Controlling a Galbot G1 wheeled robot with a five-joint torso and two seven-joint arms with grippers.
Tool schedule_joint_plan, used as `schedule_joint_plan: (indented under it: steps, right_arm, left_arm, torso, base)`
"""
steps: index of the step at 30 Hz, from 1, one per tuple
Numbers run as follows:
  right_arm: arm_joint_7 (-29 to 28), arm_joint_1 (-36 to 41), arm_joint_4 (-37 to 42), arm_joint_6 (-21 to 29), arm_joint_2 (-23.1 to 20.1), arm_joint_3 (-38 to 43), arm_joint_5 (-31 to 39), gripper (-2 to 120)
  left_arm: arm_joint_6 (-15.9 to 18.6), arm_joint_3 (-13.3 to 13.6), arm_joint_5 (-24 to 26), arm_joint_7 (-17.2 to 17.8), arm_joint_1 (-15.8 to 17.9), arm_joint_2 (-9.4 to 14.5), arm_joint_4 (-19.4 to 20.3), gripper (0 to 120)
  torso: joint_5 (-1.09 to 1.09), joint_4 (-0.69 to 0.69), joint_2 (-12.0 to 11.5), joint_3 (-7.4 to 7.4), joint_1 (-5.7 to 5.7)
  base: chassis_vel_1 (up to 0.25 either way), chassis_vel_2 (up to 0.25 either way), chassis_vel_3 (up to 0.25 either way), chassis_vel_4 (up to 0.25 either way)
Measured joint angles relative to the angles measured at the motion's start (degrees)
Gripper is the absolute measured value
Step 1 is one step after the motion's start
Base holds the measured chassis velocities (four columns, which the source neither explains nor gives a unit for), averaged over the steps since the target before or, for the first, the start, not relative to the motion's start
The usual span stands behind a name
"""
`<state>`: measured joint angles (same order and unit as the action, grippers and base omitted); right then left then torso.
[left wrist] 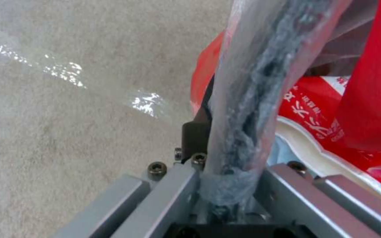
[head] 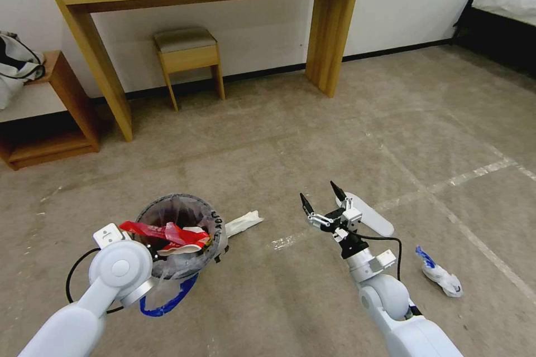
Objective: Pick up the trash bin and place the garbage on the floor into it.
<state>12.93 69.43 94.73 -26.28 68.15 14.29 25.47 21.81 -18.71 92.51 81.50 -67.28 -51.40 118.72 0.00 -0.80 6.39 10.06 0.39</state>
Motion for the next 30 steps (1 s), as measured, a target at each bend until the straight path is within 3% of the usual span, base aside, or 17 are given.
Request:
schedule_joint_plan:
  steps: [30]
  right_arm:
    - [-0.03, -2.82, -2.84, -0.90, 0.47, -1.84, -0.95, 100]
  left_arm:
    - [-0.43, 0.27, -0.41, -0.75, 0.08, -0.07, -0.50, 0]
  torso:
    - [0.00, -0.01, -0.01, 0.01, 0.01]
  base:
    - [0.000, 0.000, 0.000, 0.000]
